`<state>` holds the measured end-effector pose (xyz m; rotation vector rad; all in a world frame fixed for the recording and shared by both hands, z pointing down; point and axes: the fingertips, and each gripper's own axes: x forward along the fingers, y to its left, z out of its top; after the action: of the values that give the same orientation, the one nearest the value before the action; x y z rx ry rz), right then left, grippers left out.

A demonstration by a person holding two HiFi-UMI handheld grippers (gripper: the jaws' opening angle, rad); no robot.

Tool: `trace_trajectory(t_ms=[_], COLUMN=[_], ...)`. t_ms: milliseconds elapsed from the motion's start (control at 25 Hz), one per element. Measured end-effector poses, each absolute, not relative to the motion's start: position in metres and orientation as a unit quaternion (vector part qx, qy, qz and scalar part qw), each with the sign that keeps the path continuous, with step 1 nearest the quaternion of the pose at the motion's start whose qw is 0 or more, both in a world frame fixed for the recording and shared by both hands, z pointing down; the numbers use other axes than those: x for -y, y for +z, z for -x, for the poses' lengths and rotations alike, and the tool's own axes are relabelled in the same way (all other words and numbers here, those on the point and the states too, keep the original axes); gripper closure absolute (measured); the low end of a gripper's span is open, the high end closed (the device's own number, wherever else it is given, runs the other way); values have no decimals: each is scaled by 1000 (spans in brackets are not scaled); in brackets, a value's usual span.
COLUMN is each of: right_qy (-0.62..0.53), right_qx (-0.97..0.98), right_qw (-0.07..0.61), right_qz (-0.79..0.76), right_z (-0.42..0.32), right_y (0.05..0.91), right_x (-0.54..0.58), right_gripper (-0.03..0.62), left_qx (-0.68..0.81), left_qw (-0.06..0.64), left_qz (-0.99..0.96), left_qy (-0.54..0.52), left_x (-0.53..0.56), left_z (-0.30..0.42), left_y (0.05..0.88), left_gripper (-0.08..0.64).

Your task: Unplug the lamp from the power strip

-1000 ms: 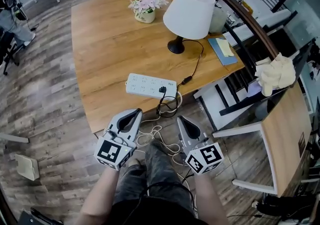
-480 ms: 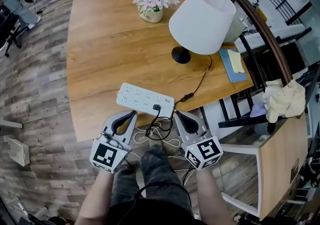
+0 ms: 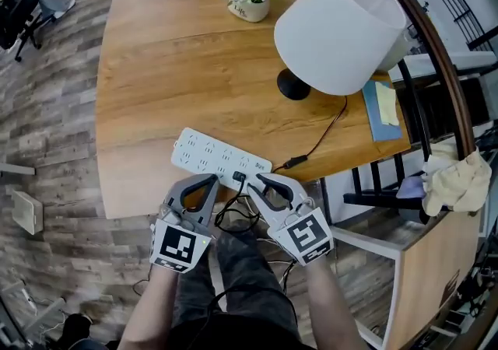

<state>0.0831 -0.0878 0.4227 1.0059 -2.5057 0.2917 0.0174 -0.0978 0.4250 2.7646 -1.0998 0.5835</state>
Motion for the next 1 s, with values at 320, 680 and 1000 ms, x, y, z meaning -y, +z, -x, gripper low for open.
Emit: trace_trajectory(t_ms=[320, 680, 1000], right_qy=[94, 104, 91], right_qx=[919, 935, 930], right_qw=[228, 228, 247], right_qz=[-308, -253, -256], right_z=[-70, -62, -50], right_y=[430, 426, 437], right_x=[95, 91, 98], right_gripper=[506, 487, 469], left_qx=[383, 392, 389], left_qw=[19, -31, -57], left_qz=[-892, -872, -865], left_qy=[238, 292, 311], left_x=[110, 123, 129], left_z=[-26, -26, -28], left_y=[434, 445, 451], left_gripper=[563, 563, 563])
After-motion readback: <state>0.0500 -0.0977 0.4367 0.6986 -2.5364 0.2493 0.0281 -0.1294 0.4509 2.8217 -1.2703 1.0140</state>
